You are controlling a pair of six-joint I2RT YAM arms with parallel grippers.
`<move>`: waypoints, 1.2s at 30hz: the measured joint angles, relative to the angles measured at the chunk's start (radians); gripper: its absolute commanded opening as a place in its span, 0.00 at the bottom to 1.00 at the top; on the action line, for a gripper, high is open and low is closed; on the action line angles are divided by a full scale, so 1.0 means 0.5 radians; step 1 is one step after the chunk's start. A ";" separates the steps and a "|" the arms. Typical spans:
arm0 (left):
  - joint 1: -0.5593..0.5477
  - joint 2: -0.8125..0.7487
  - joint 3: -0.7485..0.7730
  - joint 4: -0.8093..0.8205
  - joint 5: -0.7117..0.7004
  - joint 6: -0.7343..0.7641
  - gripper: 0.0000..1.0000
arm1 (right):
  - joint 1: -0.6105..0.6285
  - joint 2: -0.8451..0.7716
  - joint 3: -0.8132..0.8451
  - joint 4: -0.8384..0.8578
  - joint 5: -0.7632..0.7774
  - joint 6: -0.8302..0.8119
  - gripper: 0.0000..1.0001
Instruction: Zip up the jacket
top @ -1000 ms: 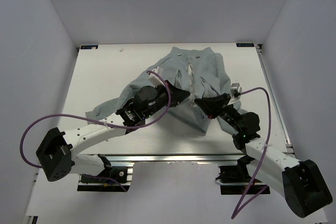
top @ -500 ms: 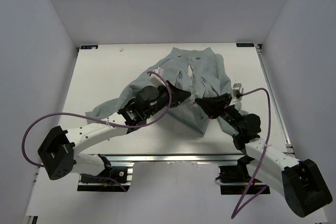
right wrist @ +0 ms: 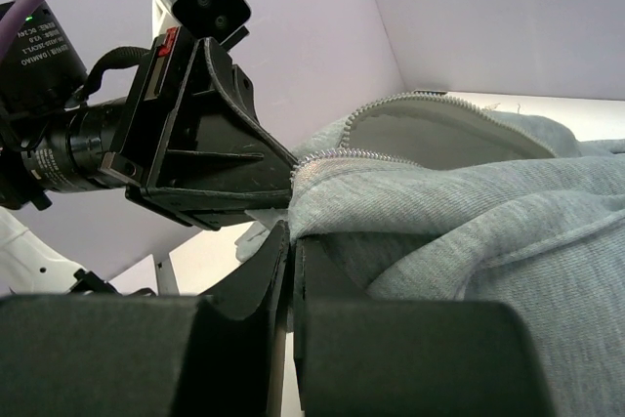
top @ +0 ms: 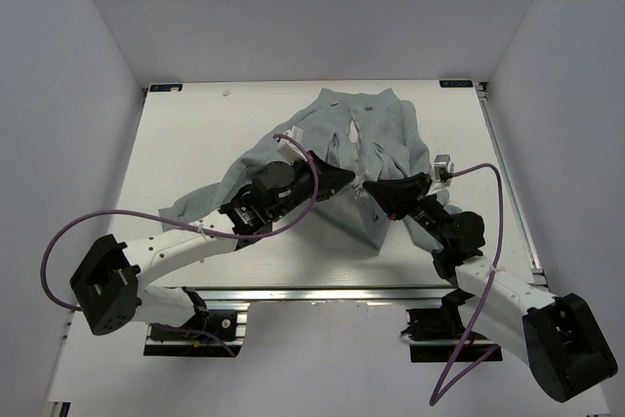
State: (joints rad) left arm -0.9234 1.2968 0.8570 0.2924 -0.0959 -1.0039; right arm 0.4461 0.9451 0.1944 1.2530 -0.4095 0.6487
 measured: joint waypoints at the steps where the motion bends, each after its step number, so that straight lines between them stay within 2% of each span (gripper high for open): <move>1: 0.000 0.000 0.000 0.005 0.001 0.000 0.00 | 0.000 0.000 0.000 0.000 0.002 0.001 0.00; 17: 0.000 0.000 0.000 0.047 0.015 0.000 0.00 | 0.000 0.098 0.000 0.014 0.030 0.047 0.00; 36: 0.000 -0.002 -0.020 0.030 0.003 -0.004 0.00 | 0.000 0.015 -0.004 0.014 0.030 0.089 0.00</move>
State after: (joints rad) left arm -0.9234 1.2957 0.8471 0.3073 -0.0944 -1.0058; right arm 0.4461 0.9527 0.1925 1.2598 -0.3946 0.6930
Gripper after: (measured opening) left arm 0.036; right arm 0.023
